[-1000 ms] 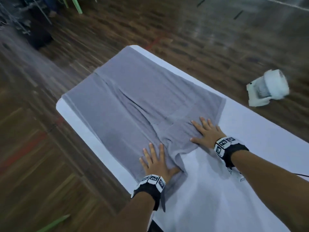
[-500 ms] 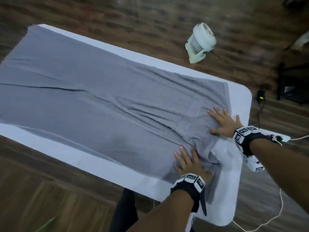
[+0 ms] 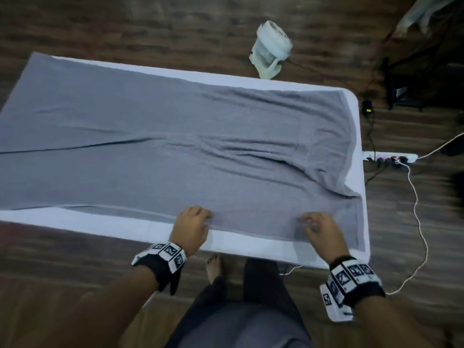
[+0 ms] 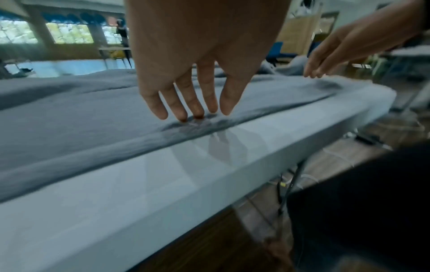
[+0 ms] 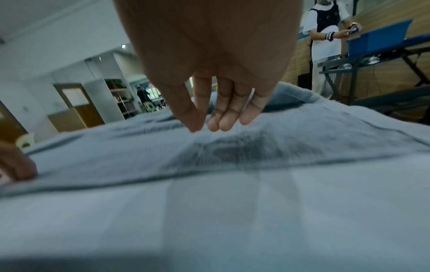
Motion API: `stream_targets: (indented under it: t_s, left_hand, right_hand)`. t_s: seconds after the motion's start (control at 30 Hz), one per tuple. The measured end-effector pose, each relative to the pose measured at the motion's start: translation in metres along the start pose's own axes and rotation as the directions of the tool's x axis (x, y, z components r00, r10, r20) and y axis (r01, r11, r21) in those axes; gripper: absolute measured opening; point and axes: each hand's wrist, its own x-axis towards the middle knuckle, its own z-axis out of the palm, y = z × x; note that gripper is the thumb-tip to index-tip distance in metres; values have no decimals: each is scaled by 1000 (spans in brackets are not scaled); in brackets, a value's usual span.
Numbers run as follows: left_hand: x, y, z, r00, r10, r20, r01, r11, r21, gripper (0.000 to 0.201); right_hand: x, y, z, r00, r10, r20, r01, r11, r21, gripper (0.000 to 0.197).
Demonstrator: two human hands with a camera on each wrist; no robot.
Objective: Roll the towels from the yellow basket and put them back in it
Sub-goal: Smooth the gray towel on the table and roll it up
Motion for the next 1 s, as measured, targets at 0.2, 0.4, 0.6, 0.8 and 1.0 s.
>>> stream_targets:
  t_s: [0.2, 0.4, 0.6, 0.8, 1.0]
  left_hand:
    - [7, -45, -14, 969, 239, 58, -243, 967, 80, 34]
    - [14, -38, -11, 933, 326, 155, -346, 930, 124, 29]
    - [14, -35, -10, 960, 253, 124, -266, 958, 105, 21]
    - [7, -29, -15, 981, 185, 64, -189, 980, 63, 19]
    - [-30, -29, -16, 964, 261, -45, -262, 965, -8, 12]
  right_hand:
    - [-26, 12, 17, 998, -56, -39, 50, 986, -157, 40]
    - [-42, 18, 2, 999, -10, 39, 20, 967, -255, 38]
    - [-43, 20, 3, 997, -71, -21, 58, 923, -381, 26]
    - [-38, 9, 0, 997, 76, -34, -82, 956, -283, 20]
    - [-92, 0, -1, 985, 175, 1, -171, 967, -191, 14]
